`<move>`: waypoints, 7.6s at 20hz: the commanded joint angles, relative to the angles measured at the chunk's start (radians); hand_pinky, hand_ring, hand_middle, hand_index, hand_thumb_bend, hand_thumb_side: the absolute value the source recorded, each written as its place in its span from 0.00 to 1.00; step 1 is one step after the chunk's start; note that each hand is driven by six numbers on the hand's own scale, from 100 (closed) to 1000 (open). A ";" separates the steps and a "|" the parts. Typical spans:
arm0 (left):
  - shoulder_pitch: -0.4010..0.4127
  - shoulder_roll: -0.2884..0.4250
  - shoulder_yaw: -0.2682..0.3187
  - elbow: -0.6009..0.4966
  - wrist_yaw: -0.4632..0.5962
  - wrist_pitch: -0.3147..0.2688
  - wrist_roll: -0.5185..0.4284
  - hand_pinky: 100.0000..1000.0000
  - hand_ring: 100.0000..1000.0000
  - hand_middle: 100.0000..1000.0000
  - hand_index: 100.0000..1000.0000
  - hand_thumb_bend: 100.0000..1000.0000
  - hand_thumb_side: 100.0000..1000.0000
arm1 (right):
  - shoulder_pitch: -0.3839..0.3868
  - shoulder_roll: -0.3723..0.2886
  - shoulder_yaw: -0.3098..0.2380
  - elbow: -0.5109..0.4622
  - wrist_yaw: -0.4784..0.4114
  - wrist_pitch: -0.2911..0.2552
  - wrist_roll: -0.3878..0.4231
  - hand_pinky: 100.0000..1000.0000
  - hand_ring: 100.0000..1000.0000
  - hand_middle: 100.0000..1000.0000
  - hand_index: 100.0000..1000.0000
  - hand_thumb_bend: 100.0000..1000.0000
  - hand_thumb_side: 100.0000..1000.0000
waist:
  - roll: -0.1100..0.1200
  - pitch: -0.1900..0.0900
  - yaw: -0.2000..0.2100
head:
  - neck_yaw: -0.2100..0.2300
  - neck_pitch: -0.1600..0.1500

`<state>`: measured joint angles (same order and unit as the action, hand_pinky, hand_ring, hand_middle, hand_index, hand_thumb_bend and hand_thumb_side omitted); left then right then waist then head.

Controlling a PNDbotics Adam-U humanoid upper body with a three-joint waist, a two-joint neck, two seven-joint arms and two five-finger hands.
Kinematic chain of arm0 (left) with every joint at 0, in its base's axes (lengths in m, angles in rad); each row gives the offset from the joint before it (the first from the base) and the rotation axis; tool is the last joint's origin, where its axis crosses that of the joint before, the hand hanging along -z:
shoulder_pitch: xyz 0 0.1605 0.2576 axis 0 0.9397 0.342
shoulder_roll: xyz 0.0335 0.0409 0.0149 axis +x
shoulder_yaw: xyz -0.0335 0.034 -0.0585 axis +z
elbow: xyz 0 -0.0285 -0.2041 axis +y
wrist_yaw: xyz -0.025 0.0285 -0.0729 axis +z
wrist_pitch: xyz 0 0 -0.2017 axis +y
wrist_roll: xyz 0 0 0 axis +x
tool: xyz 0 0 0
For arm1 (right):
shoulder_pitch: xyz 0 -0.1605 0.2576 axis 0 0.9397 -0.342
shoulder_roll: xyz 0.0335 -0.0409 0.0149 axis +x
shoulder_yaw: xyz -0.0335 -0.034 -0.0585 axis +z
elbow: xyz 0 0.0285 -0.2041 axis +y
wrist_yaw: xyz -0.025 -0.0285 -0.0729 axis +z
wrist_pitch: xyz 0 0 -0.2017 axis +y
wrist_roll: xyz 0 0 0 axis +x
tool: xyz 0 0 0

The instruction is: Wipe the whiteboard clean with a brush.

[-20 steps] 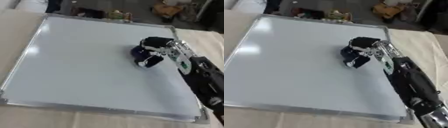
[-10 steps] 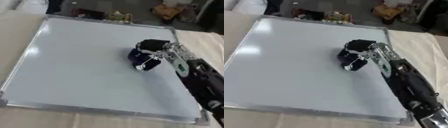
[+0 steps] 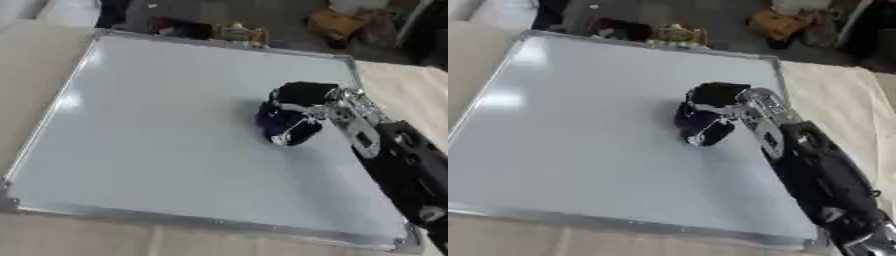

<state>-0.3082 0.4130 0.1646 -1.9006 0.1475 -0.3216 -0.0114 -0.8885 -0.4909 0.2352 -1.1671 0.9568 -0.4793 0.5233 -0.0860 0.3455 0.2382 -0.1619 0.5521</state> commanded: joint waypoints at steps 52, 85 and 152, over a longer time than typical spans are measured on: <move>-0.010 0.011 0.012 -0.014 0.008 0.003 -0.003 0.68 0.54 0.49 0.32 0.23 0.86 | -0.056 -0.011 -0.091 0.231 0.174 0.106 -0.241 0.55 0.58 0.10 0.09 0.00 0.13 | 0.012 -0.010 0.001 | 0.002 -0.015; -0.015 0.011 0.016 -0.019 0.011 0.012 0.005 0.69 0.54 0.49 0.32 0.24 0.86 | -0.003 -0.005 0.067 -0.045 -0.067 0.032 -0.005 0.53 0.55 0.09 0.09 0.00 0.08 | 0.005 -0.015 -0.003 | -0.003 -0.007; -0.018 0.011 0.018 -0.018 0.008 0.012 0.008 0.69 0.53 0.49 0.32 0.24 0.85 | -0.021 -0.014 -0.036 0.167 0.136 0.089 -0.223 0.52 0.54 0.09 0.09 0.00 0.07 | 0.008 -0.008 -0.005 | 0.004 -0.015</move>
<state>-0.3170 0.4047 0.1715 -1.9009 0.1572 -0.3118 -0.0039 -0.9301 -0.4984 0.1706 -1.0023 1.1018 -0.3794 0.2771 -0.0852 0.3505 0.2333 -0.1602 0.5472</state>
